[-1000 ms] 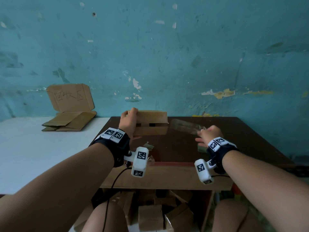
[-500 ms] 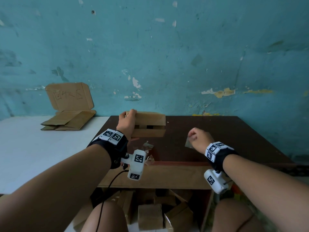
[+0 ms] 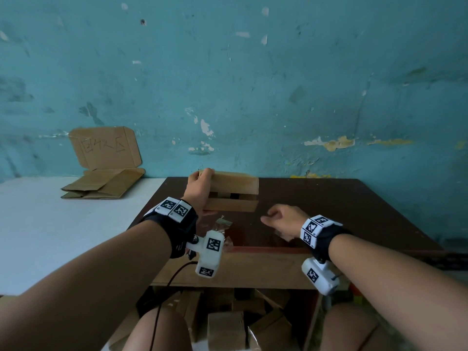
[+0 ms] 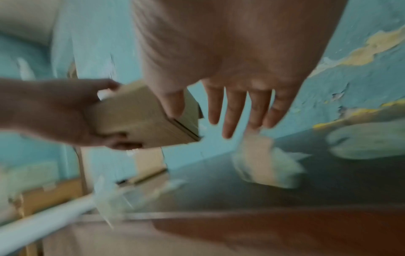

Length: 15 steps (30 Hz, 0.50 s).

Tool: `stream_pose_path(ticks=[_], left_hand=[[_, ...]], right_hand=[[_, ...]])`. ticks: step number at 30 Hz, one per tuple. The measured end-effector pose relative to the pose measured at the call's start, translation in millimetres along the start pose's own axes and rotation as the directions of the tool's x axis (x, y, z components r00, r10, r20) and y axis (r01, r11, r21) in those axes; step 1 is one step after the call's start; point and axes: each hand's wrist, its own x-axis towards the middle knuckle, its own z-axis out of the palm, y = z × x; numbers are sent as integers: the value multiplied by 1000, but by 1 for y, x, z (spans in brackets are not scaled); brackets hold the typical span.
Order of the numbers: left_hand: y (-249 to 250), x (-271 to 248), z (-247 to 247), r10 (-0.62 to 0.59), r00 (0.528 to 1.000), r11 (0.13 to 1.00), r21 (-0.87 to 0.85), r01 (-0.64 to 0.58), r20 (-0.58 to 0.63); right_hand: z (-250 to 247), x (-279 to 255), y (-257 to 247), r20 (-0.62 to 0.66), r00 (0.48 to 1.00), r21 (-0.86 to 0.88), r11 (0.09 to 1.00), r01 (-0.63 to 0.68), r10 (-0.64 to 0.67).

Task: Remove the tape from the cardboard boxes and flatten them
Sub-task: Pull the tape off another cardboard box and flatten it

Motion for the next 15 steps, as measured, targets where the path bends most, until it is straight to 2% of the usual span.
stream_pose_path(ticks=[2, 3, 4, 6, 8, 9, 10, 12, 15], left_hand=[[0, -1, 3, -9, 1000, 1000, -8, 9, 24], [0, -1, 4, -15, 999, 1000, -11, 15, 36], [1, -1, 4, -20, 999, 1000, -18, 21, 46], [1, 0, 4, -30, 998, 998, -44, 32, 62], [2, 1, 2, -30, 997, 998, -46, 33, 73], [2, 1, 2, -22, 997, 999, -31, 24, 75], [2, 2, 1, -10, 997, 1000, -6, 11, 75], [1, 0, 2, 30, 996, 996, 75, -37, 86], [-5, 2, 2, 84, 987, 969, 218, -113, 140]], right_hand=[[-1, -1, -14, -166, 985, 156, 986, 67, -41], [-2, -1, -21, -210, 977, 265, 959, 100, -44], [-4, -1, -30, -218, 975, 399, 909, 117, -30], [-9, -2, -44, -159, 987, 665, 741, 88, 25], [-14, -4, -53, -92, 994, 808, 588, 41, 58], [-15, -5, -55, -75, 995, 829, 559, 26, 64], [-15, -5, -55, -68, 995, 823, 568, 18, 68], [-13, -3, -55, -82, 994, 753, 657, 16, 70], [-10, -4, -57, -182, 978, 625, 780, 33, 104]])
